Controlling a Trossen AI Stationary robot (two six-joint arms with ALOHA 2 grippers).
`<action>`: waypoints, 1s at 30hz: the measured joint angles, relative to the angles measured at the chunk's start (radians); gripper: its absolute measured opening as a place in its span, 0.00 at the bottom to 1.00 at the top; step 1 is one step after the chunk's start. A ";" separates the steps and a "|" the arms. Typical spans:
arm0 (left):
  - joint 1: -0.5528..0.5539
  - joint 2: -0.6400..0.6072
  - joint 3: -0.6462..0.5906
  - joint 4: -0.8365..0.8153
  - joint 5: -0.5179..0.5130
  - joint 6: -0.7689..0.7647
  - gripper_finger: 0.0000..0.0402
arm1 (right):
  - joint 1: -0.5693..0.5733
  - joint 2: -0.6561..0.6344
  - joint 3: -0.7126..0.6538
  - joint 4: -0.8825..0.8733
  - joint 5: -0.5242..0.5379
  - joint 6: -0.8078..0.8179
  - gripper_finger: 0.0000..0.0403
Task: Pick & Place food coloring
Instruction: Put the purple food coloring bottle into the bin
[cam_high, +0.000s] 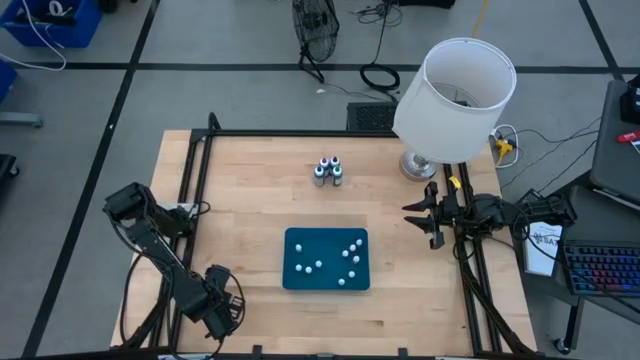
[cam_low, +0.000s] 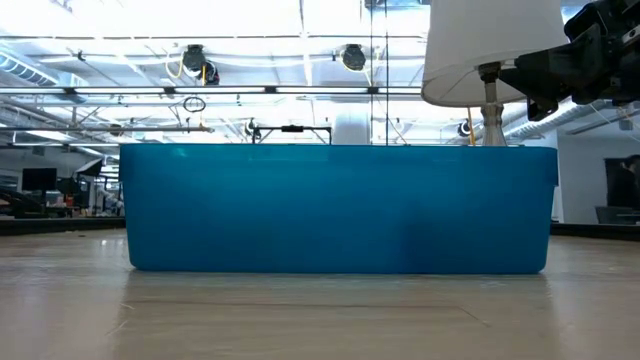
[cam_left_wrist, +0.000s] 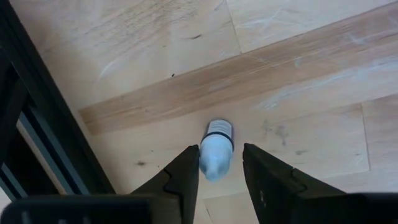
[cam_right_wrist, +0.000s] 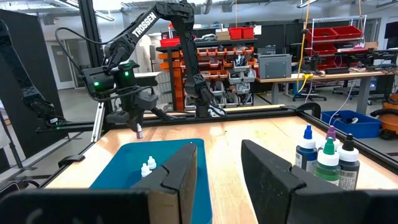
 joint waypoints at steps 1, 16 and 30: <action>0.000 0.000 0.000 0.000 0.000 0.000 0.30 | 0.000 0.000 0.000 0.000 0.000 0.000 0.28; 0.058 0.000 0.017 -0.037 -0.105 0.261 0.13 | 0.000 0.000 0.000 0.000 0.000 0.000 0.28; 0.407 0.000 0.341 -0.093 -0.318 1.122 0.13 | 0.000 0.000 0.000 0.000 0.000 0.000 0.28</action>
